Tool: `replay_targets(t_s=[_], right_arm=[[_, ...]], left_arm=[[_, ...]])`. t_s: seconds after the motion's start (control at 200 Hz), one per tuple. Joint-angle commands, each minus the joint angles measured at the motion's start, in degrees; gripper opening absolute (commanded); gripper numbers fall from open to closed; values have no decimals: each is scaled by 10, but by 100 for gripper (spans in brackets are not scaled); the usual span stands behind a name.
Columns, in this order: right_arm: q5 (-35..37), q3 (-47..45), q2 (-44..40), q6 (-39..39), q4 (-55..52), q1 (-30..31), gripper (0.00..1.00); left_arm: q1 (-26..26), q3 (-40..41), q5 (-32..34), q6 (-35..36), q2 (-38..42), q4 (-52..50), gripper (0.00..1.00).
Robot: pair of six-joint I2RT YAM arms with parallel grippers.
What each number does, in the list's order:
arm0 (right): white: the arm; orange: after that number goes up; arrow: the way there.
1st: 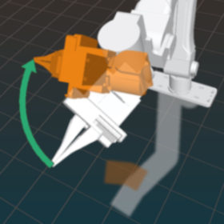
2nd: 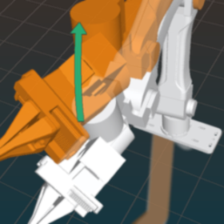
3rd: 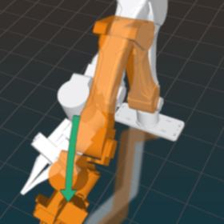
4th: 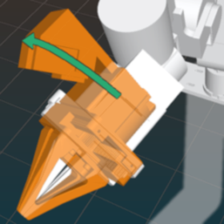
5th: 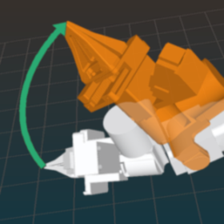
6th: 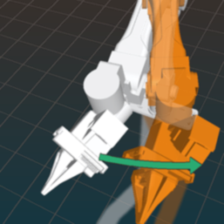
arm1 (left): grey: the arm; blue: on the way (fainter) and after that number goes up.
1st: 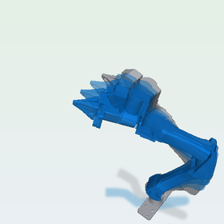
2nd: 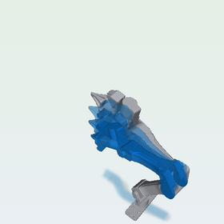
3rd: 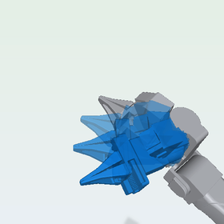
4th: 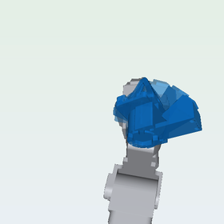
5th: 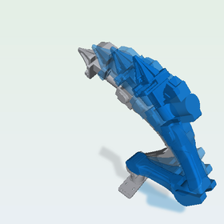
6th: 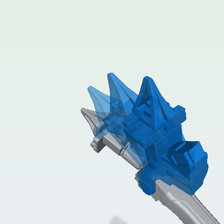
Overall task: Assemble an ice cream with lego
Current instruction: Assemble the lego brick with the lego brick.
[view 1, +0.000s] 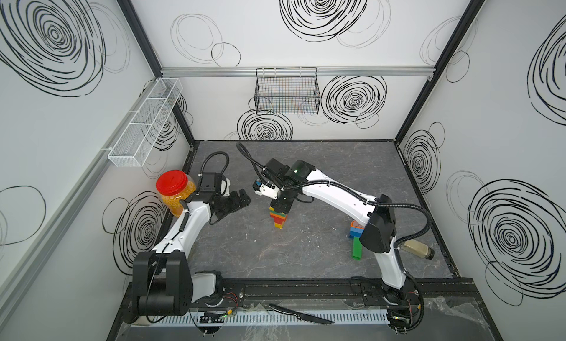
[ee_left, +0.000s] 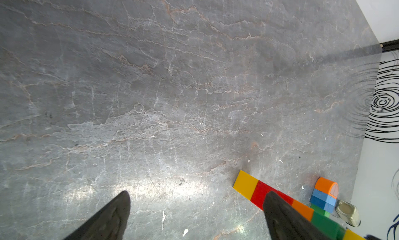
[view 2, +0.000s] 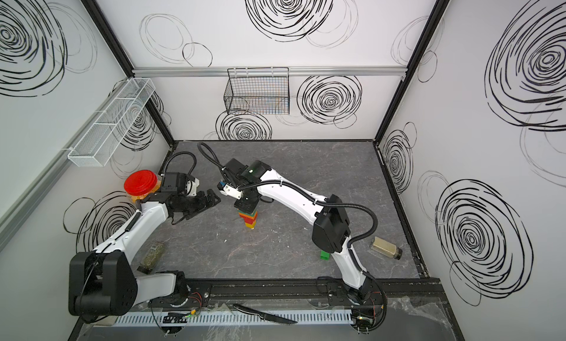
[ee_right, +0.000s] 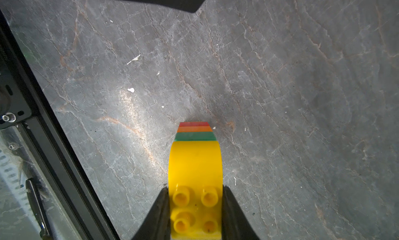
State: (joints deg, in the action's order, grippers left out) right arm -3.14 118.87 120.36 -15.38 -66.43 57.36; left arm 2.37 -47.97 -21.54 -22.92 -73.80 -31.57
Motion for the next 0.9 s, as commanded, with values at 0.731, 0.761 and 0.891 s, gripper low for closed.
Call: replay_targets(t_s=[0.731, 0.761, 0.891], right_arm=[[-6, -69, 57, 62, -77, 13, 0], [-7, -69, 57, 67, -78, 13, 0], [-4, -84, 55, 76, -76, 18, 0]], left_arm=[[4, 2, 1, 9, 11, 0, 99], [4, 2, 1, 9, 11, 0, 99], [4, 3, 2, 9, 13, 1, 99]])
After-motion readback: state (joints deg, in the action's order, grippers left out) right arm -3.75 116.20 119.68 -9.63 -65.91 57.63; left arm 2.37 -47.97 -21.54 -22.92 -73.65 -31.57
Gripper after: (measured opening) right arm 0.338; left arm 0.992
